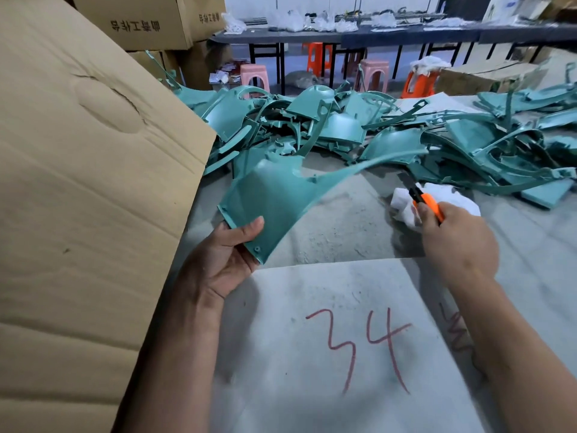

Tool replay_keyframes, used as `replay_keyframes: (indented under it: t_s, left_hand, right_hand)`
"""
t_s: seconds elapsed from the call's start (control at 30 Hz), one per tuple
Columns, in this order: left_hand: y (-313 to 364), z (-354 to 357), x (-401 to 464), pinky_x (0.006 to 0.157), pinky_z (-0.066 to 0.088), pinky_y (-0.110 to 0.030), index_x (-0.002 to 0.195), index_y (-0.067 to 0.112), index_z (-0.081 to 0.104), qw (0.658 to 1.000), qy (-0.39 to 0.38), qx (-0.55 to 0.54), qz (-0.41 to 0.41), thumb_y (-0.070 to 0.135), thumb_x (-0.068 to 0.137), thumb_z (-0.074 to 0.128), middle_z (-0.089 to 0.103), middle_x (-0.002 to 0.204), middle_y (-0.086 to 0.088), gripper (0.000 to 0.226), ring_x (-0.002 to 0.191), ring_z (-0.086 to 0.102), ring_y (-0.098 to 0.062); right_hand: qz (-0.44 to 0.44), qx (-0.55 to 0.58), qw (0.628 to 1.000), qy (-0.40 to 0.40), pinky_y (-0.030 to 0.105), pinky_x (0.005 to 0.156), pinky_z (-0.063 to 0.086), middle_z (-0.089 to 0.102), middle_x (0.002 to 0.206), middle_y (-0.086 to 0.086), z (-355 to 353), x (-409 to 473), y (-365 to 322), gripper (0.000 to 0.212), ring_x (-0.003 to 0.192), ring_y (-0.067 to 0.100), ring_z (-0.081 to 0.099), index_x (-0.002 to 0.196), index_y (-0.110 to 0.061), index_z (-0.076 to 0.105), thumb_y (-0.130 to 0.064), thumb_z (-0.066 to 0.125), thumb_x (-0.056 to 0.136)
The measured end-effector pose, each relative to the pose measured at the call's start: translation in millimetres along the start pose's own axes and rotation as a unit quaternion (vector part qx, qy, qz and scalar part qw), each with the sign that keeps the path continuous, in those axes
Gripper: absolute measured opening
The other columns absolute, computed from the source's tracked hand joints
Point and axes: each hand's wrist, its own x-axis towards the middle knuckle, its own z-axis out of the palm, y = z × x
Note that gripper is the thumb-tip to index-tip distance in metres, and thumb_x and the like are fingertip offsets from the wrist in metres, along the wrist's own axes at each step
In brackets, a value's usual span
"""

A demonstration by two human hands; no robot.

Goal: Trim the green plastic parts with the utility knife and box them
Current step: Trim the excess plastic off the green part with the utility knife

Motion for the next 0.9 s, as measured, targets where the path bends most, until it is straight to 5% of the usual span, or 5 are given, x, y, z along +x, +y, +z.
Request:
replay_keyframes:
  t_s: [0.17, 0.3, 0.4, 0.57, 0.9]
  left_hand:
    - [-1.4, -1.7, 0.7, 0.059, 0.062, -0.035, 0.120, 0.017, 0.070, 0.961, 0.146, 0.234, 0.021, -0.001, 0.066, 0.085, 0.074, 0.119, -0.010, 0.059, 0.097, 0.073, -0.028]
    - [-6.8, -6.8, 7.4, 0.076, 0.063, -0.048, 0.160, 0.037, 0.015, 0.922, 0.243, 0.299, 0.037, -0.008, 0.067, 0.088, 0.061, 0.129, 0.004, 0.127, 0.107, 0.069, -0.021]
    - [-2.5, -11.3, 11.1, 0.092, 0.058, -0.053, 0.158, 0.028, 0.029, 0.918, 0.268, 0.293, 0.018, -0.004, 0.064, 0.091, 0.063, 0.130, 0.000, 0.116, 0.109, 0.069, -0.027]
    - [-0.1, -9.3, 12.5, 0.059, 0.061, -0.035, 0.150, 0.021, 0.043, 0.924, 0.269, 0.271, -0.013, -0.003, 0.067, 0.088, 0.065, 0.125, -0.001, 0.097, 0.100, 0.072, -0.029]
    - [-2.1, -5.8, 10.6, 0.051, 0.058, -0.031, 0.127, 0.024, 0.053, 0.925, 0.256, 0.280, -0.002, -0.007, 0.065, 0.088, 0.069, 0.112, -0.001, 0.078, 0.086, 0.072, -0.023]
  right_hand:
    - [-0.040, 0.010, 0.997, 0.061, 0.041, 0.064, 0.036, 0.065, 0.089, 0.019, -2.3, -5.6, -10.6, 0.020, 0.077, 0.039, 0.051, 0.109, -0.014, 0.058, -0.030, 0.046, 0.106]
    - [-0.110, -0.027, 0.993, 0.025, 0.043, 0.072, 0.042, 0.063, 0.111, 0.014, -2.1, -15.2, -25.9, 0.026, 0.098, 0.042, 0.058, 0.124, -0.013, 0.063, -0.016, 0.056, 0.100]
    - [-0.137, -0.057, 0.989, -0.007, 0.036, 0.062, 0.034, 0.061, 0.108, 0.009, 4.1, -23.7, -32.3, 0.037, 0.085, 0.036, 0.054, 0.128, -0.019, 0.065, -0.012, 0.060, 0.093]
    - [-0.093, -0.086, 0.992, 0.001, 0.035, 0.058, 0.026, 0.058, 0.102, 0.010, 8.8, -19.2, -39.7, 0.028, 0.076, 0.029, 0.041, 0.118, -0.015, 0.068, -0.010, 0.056, 0.093]
    - [-0.117, -0.024, 0.991, -0.053, 0.035, 0.053, 0.028, 0.048, 0.086, 0.004, 6.9, -26.3, -51.7, 0.018, 0.073, 0.029, 0.046, 0.100, -0.013, 0.070, -0.013, 0.052, 0.097]
